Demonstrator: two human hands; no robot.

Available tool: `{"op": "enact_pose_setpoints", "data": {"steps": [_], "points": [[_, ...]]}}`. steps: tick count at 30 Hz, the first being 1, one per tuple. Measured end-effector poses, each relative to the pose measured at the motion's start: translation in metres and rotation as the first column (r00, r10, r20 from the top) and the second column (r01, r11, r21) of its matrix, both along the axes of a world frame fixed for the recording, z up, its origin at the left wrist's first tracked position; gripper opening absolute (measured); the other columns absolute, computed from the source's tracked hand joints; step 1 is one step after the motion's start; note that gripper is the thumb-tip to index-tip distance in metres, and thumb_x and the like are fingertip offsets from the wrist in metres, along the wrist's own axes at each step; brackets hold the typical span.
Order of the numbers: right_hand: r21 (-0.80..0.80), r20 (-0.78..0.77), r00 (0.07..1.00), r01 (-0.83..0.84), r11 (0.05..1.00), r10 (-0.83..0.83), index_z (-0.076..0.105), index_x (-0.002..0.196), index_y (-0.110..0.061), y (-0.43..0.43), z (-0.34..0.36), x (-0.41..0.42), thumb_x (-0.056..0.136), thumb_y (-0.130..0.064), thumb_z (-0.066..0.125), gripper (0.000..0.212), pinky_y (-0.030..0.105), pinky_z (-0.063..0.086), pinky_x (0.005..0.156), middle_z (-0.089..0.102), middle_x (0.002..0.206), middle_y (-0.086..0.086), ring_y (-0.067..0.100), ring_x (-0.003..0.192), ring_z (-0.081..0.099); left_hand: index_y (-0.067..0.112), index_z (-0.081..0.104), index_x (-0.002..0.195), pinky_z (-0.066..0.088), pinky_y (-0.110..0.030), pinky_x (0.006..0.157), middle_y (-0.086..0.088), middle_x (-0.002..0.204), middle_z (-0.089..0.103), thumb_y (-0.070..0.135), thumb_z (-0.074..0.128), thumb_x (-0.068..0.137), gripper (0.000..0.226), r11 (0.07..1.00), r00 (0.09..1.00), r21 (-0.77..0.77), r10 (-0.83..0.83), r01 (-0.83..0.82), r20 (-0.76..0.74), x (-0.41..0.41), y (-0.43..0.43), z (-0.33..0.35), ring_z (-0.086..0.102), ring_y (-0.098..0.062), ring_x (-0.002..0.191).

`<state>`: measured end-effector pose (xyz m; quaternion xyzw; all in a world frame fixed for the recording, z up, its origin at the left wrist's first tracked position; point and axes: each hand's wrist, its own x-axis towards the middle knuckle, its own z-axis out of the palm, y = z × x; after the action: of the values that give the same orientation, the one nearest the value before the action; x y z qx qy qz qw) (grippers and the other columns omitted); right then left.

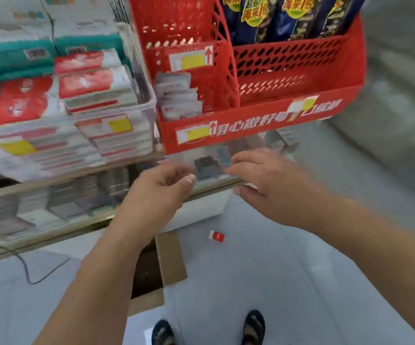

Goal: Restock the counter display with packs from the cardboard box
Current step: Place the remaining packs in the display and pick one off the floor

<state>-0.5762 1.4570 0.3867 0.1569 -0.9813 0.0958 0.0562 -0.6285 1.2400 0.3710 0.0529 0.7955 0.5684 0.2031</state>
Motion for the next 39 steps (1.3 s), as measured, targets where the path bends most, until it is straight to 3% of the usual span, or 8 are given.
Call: {"op": "enact_pose_setpoints", "data": {"steps": [5,9,14,19,23,26,31,39], "points": [[-0.036,0.140,0.990,-0.019,0.999,0.024,0.068,0.115,-0.012,0.050,-0.058,0.019,0.091,-0.022,0.062,0.026,0.047,0.052,0.085,0.063,0.118,0.009,0.034,0.109,0.056,0.038,0.068,0.100,0.058,-0.039,0.084,0.014,0.096,0.072,0.029,0.063,0.093,0.013,0.999,0.998,-0.015,0.037,-0.037,0.044,0.020,0.065,-0.043,0.070,-0.007,0.089],[-0.032,0.264,0.964,0.019,0.999,-0.010,0.062,0.125,-0.019,0.082,-0.116,0.023,0.097,-0.027,0.055,0.030,0.045,0.048,0.090,0.057,0.127,0.003,0.025,0.121,0.045,0.034,0.070,0.107,0.058,-0.041,0.086,0.013,0.094,0.073,0.032,0.064,0.092,0.016,0.998,0.991,-0.047,0.051,-0.045,0.123,0.026,0.105,-0.101,0.070,-0.011,0.090],[0.007,0.415,0.905,0.098,0.995,-0.092,0.055,0.133,-0.023,0.110,-0.233,0.020,0.100,-0.035,0.044,0.037,0.040,0.045,0.099,0.048,0.140,-0.002,0.020,0.131,0.038,0.033,0.070,0.108,0.058,-0.039,0.086,0.009,0.099,0.071,0.030,0.062,0.093,0.017,0.994,0.976,-0.088,0.075,-0.058,0.205,0.023,0.127,-0.212,0.068,-0.015,0.093],[0.039,0.515,0.843,0.157,0.987,-0.154,0.057,0.133,-0.022,0.117,-0.372,0.016,0.099,-0.026,0.052,0.035,0.043,0.047,0.097,0.053,0.134,0.001,0.024,0.128,0.043,0.041,0.070,0.089,0.056,-0.046,0.088,0.012,0.096,0.072,0.026,0.064,0.091,0.016,0.994,0.965,-0.097,0.068,-0.045,0.253,0.017,0.130,-0.346,0.070,-0.017,0.092],[0.068,0.543,0.822,0.164,0.984,-0.175,0.056,0.133,-0.018,0.110,-0.479,0.010,0.098,-0.024,0.052,0.036,0.044,0.048,0.095,0.055,0.130,0.004,0.028,0.124,0.045,0.043,0.071,0.086,0.053,-0.043,0.093,0.016,0.093,0.072,0.033,0.066,0.083,0.012,0.990,0.966,-0.130,0.089,-0.058,0.242,0.012,0.121,-0.451,0.068,-0.009,0.097],[0.070,0.556,0.815,0.154,0.986,-0.166,0.056,0.135,-0.019,0.103,-0.566,0.001,0.097,-0.024,0.053,0.038,0.045,0.048,0.096,0.053,0.134,0.004,0.029,0.125,0.045,0.042,0.071,0.086,0.053,-0.043,0.093,0.017,0.092,0.071,0.027,0.066,0.087,0.015,0.985,0.966,-0.154,0.115,-0.080,0.233,0.011,0.113,-0.531,0.068,-0.009,0.096],[0.124,0.596,0.790,0.083,0.989,-0.141,0.057,0.134,-0.020,0.100,-0.712,-0.024,0.096,-0.024,0.053,0.038,0.045,0.047,0.097,0.052,0.136,0.006,0.031,0.124,0.046,0.037,0.069,0.097,0.055,-0.038,0.092,0.012,0.103,0.070,0.023,0.064,0.091,0.016,0.974,0.952,-0.198,0.162,-0.112,0.258,0.013,0.112,-0.655,0.067,-0.008,0.096],[0.218,0.599,0.785,0.030,0.975,-0.158,0.050,0.140,-0.017,0.105,-0.875,-0.081,0.095,-0.021,0.053,0.046,0.045,0.049,0.094,0.047,0.137,0.010,0.033,0.121,0.045,0.033,0.071,0.102,0.054,-0.040,0.094,0.012,0.102,0.070,0.023,0.065,0.089,0.018,0.958,0.923,-0.220,0.247,-0.186,0.294,-0.010,0.122,-0.798,0.067,-0.009,0.097]]}}
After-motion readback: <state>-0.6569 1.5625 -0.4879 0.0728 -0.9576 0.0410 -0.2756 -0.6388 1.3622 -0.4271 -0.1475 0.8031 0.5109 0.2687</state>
